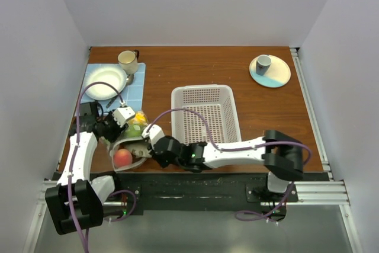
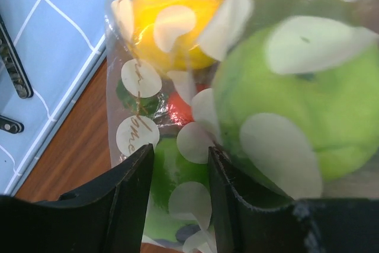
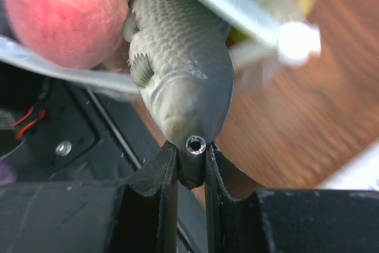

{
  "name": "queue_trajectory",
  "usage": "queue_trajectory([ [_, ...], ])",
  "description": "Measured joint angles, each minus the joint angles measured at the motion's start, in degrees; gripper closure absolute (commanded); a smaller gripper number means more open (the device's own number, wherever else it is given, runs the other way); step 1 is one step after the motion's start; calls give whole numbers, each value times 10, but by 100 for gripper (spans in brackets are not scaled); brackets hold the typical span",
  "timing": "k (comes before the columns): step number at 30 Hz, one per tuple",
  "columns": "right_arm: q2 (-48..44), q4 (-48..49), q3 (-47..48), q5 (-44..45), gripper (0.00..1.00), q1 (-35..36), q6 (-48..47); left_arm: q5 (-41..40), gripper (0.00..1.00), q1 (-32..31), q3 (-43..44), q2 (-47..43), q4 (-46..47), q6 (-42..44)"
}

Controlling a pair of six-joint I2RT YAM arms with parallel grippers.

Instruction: Open the zip-top bag and remove the fake food

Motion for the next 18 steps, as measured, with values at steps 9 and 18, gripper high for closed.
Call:
queue_trajectory([
  [9,-180,-123,-45,54,92,0,5,-9,56,15,0,21,1,0],
  [18,-376,-337,-105,242,95,-10,119,-6,57,15,0,25,-4,-2],
])
